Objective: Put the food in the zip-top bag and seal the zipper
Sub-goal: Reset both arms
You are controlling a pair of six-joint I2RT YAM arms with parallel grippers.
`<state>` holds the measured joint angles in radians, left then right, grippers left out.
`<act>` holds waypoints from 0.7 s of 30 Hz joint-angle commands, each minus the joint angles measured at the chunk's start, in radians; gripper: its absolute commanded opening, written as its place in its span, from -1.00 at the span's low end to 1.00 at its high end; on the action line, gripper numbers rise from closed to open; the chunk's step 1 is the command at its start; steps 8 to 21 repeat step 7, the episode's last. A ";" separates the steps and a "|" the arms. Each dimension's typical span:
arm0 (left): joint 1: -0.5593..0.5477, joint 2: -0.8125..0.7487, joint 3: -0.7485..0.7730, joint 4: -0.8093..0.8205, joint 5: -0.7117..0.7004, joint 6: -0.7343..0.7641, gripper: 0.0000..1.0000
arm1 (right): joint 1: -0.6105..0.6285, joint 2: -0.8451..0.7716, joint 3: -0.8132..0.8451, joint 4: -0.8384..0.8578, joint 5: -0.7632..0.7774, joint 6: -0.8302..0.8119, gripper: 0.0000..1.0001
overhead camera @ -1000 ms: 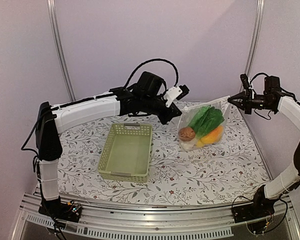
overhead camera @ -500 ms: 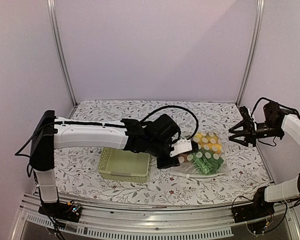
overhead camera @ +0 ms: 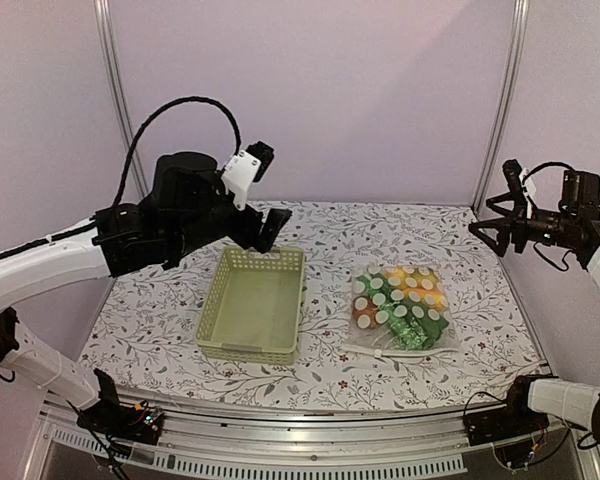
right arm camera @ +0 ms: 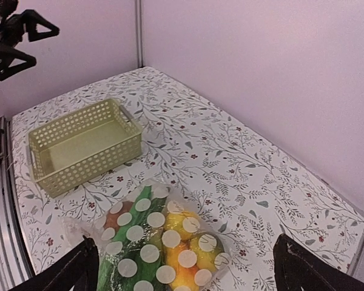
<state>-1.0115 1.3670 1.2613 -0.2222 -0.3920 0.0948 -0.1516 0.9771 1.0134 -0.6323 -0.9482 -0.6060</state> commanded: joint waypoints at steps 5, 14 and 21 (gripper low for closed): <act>0.165 -0.158 -0.228 0.136 -0.292 -0.233 0.99 | -0.002 -0.151 -0.082 0.527 0.377 0.548 0.98; 0.201 -0.170 -0.290 0.239 -0.265 -0.187 0.99 | -0.002 -0.161 -0.160 0.580 0.406 0.578 0.98; 0.201 -0.170 -0.290 0.239 -0.265 -0.187 0.99 | -0.002 -0.161 -0.160 0.580 0.406 0.578 0.98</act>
